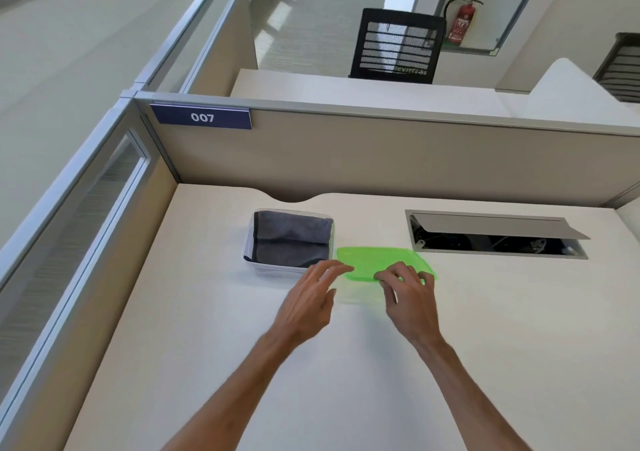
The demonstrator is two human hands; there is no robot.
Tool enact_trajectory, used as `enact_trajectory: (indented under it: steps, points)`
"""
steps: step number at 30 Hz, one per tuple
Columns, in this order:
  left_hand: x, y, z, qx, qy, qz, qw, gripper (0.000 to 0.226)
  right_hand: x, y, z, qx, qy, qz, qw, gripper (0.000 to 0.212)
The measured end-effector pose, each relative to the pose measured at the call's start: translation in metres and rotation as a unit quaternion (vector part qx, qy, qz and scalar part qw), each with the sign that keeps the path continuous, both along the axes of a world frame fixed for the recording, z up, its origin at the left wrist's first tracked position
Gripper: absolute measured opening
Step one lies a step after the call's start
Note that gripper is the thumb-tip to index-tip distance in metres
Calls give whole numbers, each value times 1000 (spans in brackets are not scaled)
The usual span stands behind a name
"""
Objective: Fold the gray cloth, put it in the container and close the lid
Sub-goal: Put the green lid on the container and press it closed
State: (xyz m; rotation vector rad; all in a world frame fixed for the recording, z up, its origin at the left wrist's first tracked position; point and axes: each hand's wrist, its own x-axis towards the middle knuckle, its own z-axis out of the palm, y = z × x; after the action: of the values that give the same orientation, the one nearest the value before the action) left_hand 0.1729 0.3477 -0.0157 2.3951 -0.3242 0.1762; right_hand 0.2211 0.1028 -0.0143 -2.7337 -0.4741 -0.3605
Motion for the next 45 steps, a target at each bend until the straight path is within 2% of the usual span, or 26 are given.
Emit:
enact_trajectory:
  steps: [3,6,8,10,12,15,18,20,22,24,27,31,33,35,38,45]
  points:
    - [-4,-9,2,-51,63,9,997,68,-14,-3,21,66,13,16,998,25]
    - [-9,-13,10,-139,140,40,979,71,-24,-2,44,106,47,41,992,28]
    - [-13,-11,17,-198,164,54,965,58,-24,1,58,128,73,71,987,30]
    - [-16,-5,22,-276,171,69,943,34,-22,9,70,142,93,95,981,30]
    - [-20,2,28,-350,190,79,914,26,-18,21,80,163,99,100,977,27]
    - [-24,19,35,-421,202,90,880,27,-12,38,89,199,58,54,977,25]
    - [-23,44,42,-445,192,141,863,28,-8,47,85,274,33,-59,959,30]
    - [-18,62,47,-455,179,170,855,30,-5,56,77,354,100,-124,921,28]
    - [-11,78,52,-470,175,194,843,33,0,69,71,409,192,-141,881,24]
    - [-2,90,54,-458,185,215,843,36,7,83,66,415,228,-145,869,21]
    - [11,102,49,-406,188,237,862,35,25,101,62,385,212,-150,885,20]
    - [37,119,40,-228,122,299,919,39,56,125,60,310,211,-150,915,25]
    - [48,124,33,-142,115,326,927,44,69,134,55,264,220,-154,927,27]
    - [58,127,27,-105,131,331,929,47,81,141,49,223,235,-158,933,28]
    - [70,130,22,-84,153,326,929,48,93,146,42,195,254,-162,933,28]
    - [81,130,7,-139,158,350,913,44,105,149,27,213,256,-170,927,22]
